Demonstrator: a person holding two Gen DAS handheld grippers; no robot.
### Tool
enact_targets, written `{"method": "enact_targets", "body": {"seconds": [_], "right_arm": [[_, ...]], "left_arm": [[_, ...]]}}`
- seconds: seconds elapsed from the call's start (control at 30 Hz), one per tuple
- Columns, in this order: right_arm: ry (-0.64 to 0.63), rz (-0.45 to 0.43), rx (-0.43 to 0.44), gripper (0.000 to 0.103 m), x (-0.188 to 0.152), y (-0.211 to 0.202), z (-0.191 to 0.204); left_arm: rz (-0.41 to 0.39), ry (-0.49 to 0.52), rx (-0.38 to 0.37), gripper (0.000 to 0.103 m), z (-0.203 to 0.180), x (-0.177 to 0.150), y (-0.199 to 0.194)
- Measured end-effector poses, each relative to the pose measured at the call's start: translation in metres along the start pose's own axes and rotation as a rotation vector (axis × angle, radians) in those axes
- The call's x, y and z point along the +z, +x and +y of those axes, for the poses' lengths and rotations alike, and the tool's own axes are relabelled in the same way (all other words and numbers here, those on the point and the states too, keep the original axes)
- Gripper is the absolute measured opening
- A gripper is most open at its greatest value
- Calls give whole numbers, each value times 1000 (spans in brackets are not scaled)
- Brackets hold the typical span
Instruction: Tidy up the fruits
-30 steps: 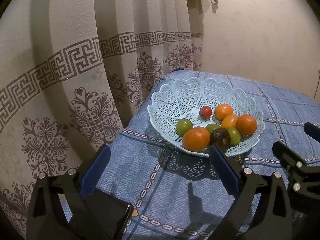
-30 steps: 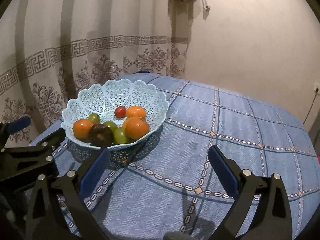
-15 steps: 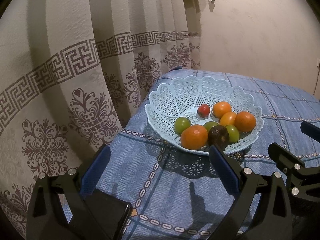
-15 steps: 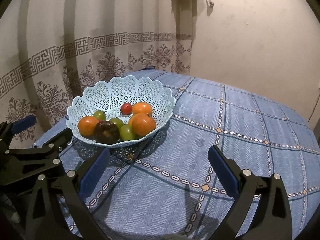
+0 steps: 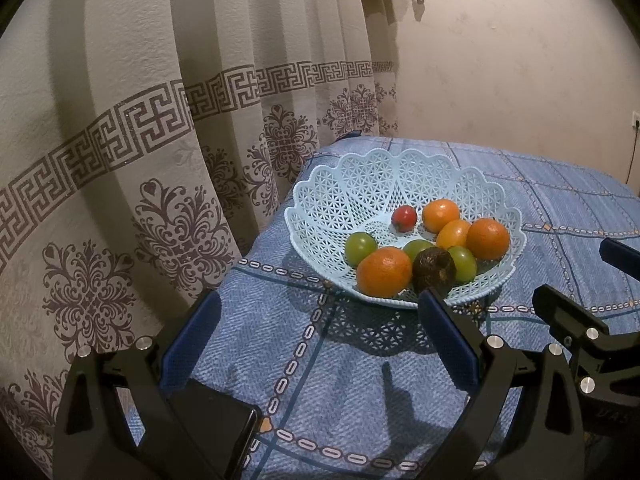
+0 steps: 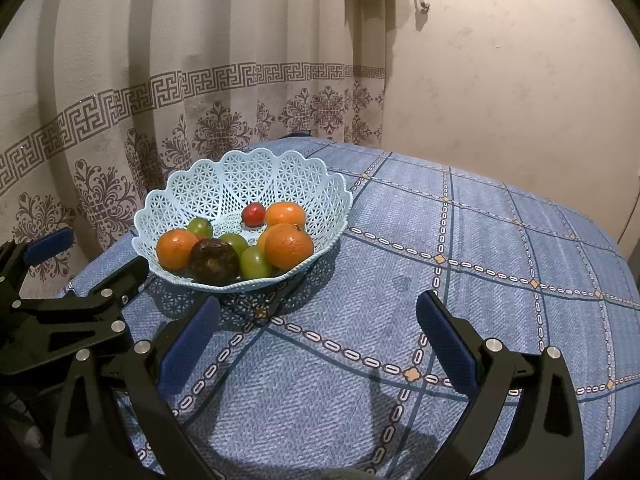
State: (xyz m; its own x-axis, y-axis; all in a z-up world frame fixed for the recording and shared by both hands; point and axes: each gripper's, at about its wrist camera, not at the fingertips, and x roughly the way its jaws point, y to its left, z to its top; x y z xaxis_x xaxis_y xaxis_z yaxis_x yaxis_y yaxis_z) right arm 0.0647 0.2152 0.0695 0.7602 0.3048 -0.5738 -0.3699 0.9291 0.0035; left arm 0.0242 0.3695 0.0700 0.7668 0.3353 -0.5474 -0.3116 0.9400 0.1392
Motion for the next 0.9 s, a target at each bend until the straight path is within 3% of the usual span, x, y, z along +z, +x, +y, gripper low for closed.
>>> {"method": "enact_targets", "body": {"seconds": [0.9], "right_arm": [[2, 2, -2, 98, -1, 1, 0]], "left_arm": [[4, 6, -3, 100, 1, -1, 3]]}}
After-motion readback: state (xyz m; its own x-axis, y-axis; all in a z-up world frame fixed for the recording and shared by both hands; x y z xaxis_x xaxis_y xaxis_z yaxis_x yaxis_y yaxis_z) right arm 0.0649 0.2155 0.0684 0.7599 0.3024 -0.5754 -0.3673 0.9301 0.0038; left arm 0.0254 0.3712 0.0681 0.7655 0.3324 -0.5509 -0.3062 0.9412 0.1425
